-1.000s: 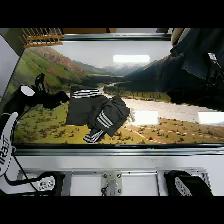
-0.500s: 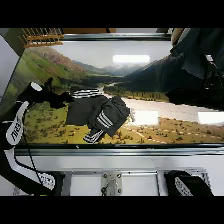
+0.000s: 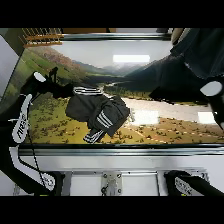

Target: Fold the clothes and pants, and hang the long-sleeved shirts on hangers.

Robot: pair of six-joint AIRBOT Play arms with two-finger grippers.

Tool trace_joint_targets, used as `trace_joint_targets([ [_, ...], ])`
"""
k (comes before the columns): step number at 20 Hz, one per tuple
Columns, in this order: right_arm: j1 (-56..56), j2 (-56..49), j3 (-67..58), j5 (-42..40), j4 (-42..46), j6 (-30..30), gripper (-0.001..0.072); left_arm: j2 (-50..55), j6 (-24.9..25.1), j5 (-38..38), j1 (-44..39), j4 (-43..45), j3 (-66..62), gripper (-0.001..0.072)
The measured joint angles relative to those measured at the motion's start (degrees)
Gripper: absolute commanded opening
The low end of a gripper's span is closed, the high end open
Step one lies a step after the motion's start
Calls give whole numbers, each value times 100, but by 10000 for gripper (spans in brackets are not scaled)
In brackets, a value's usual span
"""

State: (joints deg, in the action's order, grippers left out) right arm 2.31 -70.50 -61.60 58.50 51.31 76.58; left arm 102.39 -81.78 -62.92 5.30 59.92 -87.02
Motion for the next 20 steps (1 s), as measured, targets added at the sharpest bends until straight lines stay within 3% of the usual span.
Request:
trace_joint_targets([
  [6, -691, -1954, -7, -581, -1325, -15, 653, -109, -7, -92, -46, 4, -127, 5],
  [10, -1235, -2601, -15, -636, -2107, -337, 651, -129, -17, -103, -52, 4, -142, 5],
  [11, -1335, -2671, -17, -654, -2229, -420, 594, -131, -17, -103, -52, 4, -146, 5],
  [12, -1423, -2721, -20, -664, -2312, -492, 307, -131, -17, -107, -50, 4, -146, 5],
  [13, -1484, -2763, -20, -667, -2378, -551, 79, -131, -15, -118, -52, 4, -146, 5],
  [14, -1526, -2785, -20, -664, -2435, -614, 21, -131, -15, -122, -52, 4, -146, 5],
  [20, -1488, -2382, -310, -531, -2179, -831, 19, -647, -11, -103, -13, 7, -173, 4],
])
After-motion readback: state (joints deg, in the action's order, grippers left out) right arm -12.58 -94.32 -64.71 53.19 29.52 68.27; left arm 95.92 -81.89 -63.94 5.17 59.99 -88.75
